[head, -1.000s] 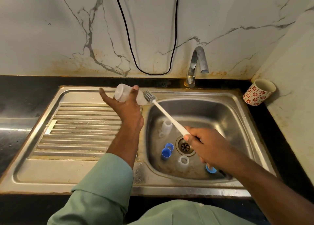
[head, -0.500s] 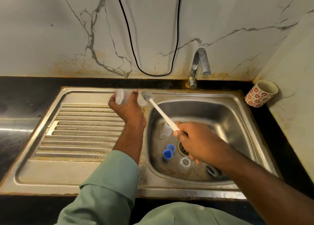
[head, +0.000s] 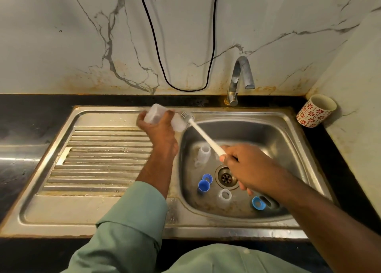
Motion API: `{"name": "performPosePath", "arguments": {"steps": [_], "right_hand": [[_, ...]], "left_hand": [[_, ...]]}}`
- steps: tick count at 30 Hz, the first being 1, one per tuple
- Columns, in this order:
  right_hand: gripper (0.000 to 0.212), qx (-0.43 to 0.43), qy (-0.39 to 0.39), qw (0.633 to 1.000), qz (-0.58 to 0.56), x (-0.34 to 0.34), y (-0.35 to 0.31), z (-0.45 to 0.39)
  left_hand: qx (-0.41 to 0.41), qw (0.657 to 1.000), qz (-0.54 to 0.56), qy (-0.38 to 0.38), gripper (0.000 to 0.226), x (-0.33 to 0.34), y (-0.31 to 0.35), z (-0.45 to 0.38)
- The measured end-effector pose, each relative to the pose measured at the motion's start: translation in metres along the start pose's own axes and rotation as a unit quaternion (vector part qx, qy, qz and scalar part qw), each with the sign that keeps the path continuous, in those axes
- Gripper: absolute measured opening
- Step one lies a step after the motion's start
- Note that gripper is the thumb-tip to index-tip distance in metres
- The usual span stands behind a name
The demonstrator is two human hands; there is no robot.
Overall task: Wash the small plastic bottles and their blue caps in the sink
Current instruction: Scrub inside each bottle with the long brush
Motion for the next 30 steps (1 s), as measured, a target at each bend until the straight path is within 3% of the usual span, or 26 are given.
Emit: {"name": "performPosePath", "arguments": {"steps": [2,5,10,14,16,19,22,24,27,30], "right_hand": [[0.021,-0.008,-0.024,1.000,-0.017,0.003,-0.001,0.008],[0.022,-0.001,-0.019,1.000,-0.016,0.003,-0.001,0.009],[0.023,-0.022,-0.040,0.999,-0.029,0.001,0.002,0.019],[0.024,-0.008,-0.030,0.998,-0.051,0.000,0.004,0.016],[0.024,-0.013,-0.041,0.998,-0.050,-0.001,0.006,0.021],[0.025,-0.010,-0.048,0.996,-0.068,-0.002,0.007,0.020],[0.024,-0.007,-0.045,0.995,-0.085,-0.001,0.008,0.015],[0.022,-0.018,-0.051,0.995,-0.085,-0.003,0.012,0.020],[0.022,-0.013,-0.061,0.994,-0.093,-0.004,0.017,0.022],[0.024,-0.003,-0.055,0.992,-0.113,0.000,0.018,0.019]], "left_hand": [[-0.034,0.997,0.044,0.044,0.077,-0.006,0.005,-0.008],[-0.078,0.996,0.041,0.002,0.071,-0.005,0.000,-0.003],[-0.092,0.993,0.071,0.021,0.058,-0.012,0.003,-0.018],[-0.109,0.993,0.042,-0.013,0.082,-0.007,0.001,-0.006],[-0.097,0.993,0.058,-0.012,0.079,-0.009,0.003,-0.014],[-0.115,0.990,0.049,-0.068,0.081,-0.007,0.001,-0.014],[-0.113,0.990,0.013,-0.080,0.058,-0.001,-0.007,-0.008],[-0.119,0.989,0.047,-0.069,0.059,-0.004,-0.003,-0.017],[-0.178,0.976,0.069,-0.100,0.044,-0.006,-0.002,-0.017],[-0.195,0.973,0.091,-0.083,0.064,-0.004,-0.006,-0.014]]}}
Point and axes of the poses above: each hand's wrist, its own z-axis away from the middle knuckle, its own x-axis out of the palm, y = z × x, the point moved 1 cm from there along -z, towards the middle knuckle, and after that the axes turned 10 degrees about z, right-handed, at the moved point
